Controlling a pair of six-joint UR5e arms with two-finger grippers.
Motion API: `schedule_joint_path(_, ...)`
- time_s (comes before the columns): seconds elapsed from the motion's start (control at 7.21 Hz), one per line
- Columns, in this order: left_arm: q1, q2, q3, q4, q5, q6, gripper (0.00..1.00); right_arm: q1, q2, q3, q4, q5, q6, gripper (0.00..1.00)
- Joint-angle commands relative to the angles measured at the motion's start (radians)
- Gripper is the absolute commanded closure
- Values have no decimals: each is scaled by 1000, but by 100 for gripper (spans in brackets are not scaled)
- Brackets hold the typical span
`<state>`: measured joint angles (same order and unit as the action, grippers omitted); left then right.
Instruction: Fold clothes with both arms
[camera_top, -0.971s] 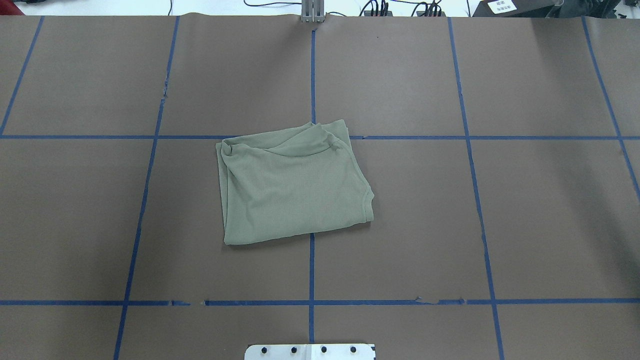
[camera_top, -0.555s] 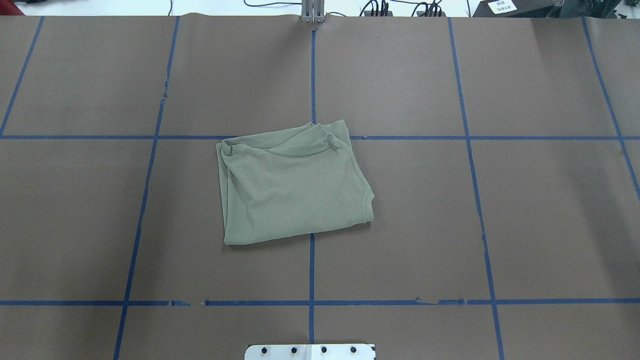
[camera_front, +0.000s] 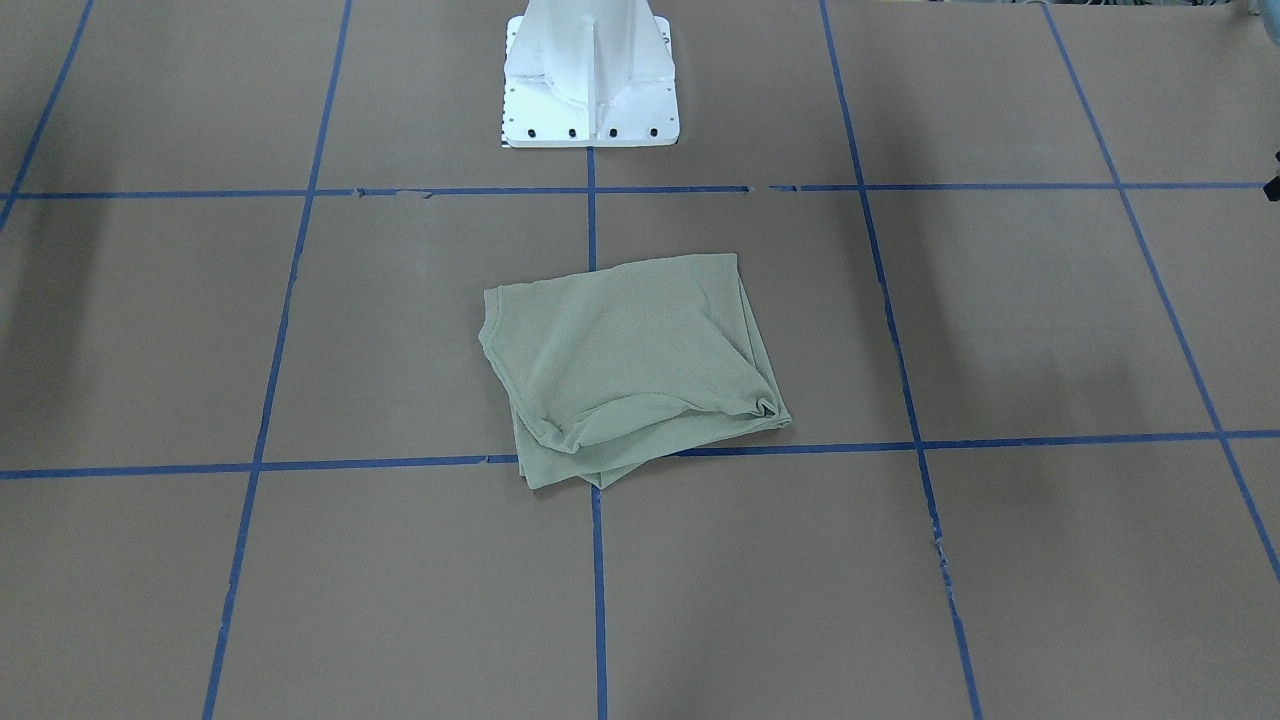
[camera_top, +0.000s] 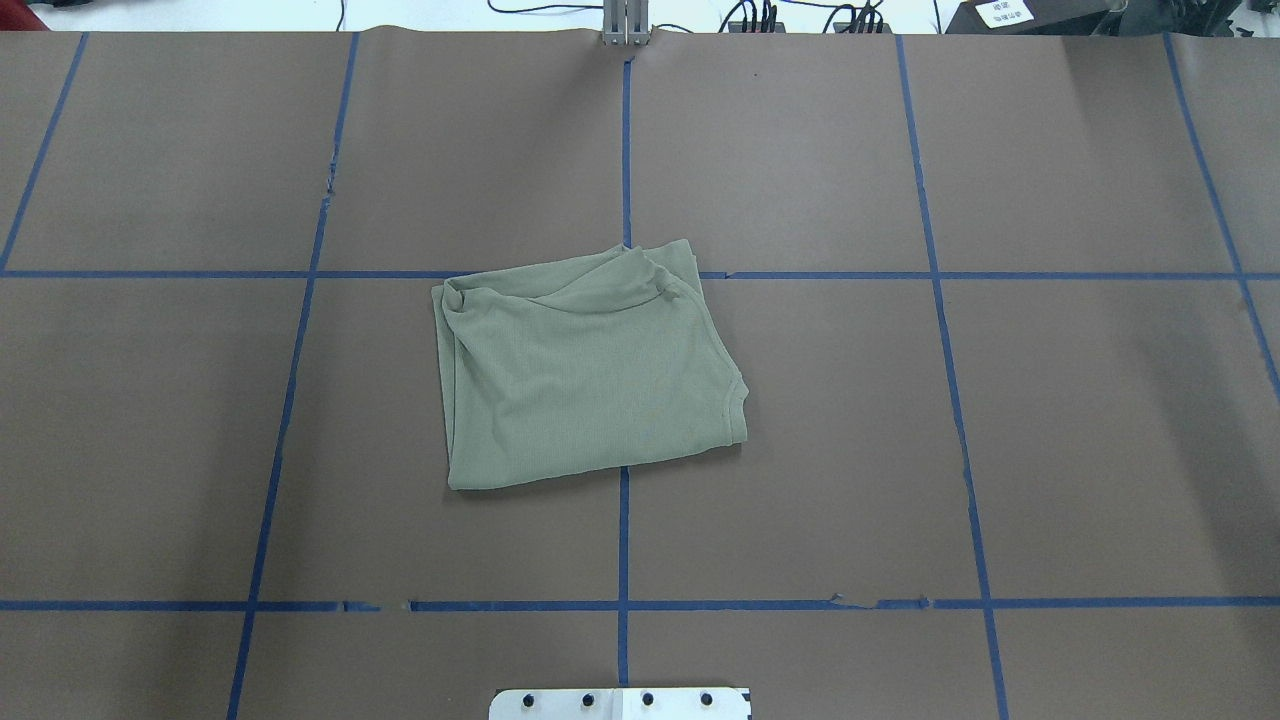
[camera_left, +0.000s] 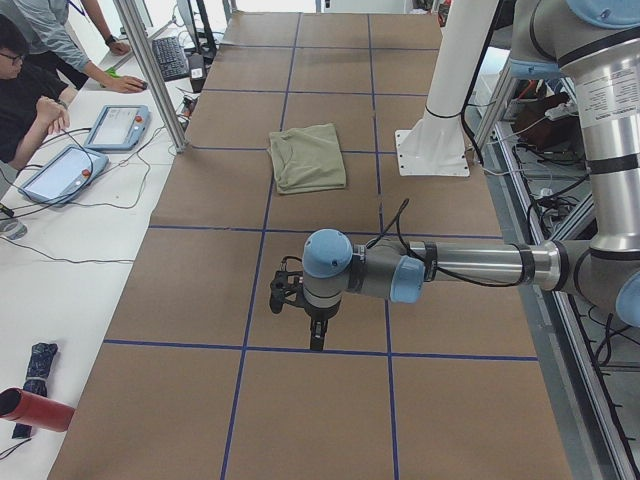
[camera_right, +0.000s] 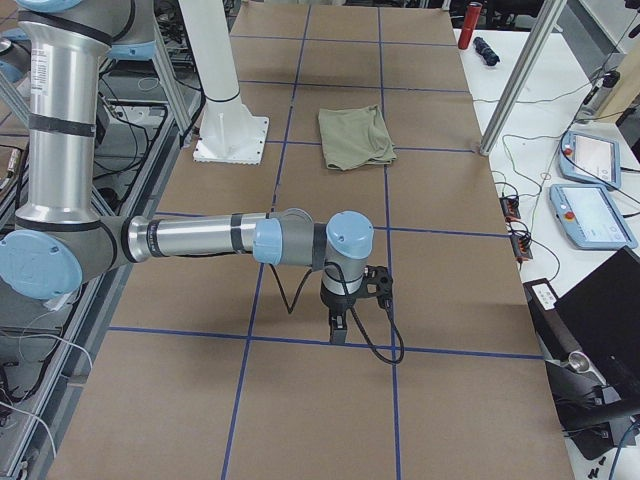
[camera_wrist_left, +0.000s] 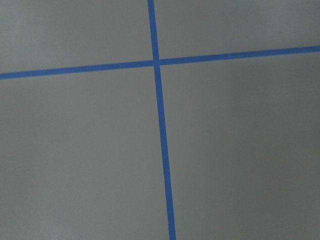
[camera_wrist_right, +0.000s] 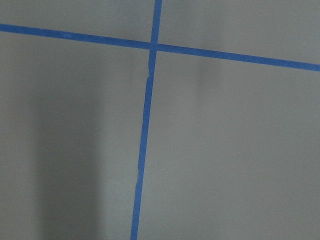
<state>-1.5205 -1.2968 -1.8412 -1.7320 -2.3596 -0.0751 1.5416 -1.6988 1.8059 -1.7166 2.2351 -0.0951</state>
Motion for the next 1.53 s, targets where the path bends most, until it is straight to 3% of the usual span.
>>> schedule_joint_path(0.0, 2, -24, -9, -15, 0, 4, 0, 0, 2, 1, 0, -3, -2, 0)
schedule_joint_path(1.39, 0, -29, -38, -12, 5, 0, 0, -3, 1, 10, 0, 1, -14, 0)
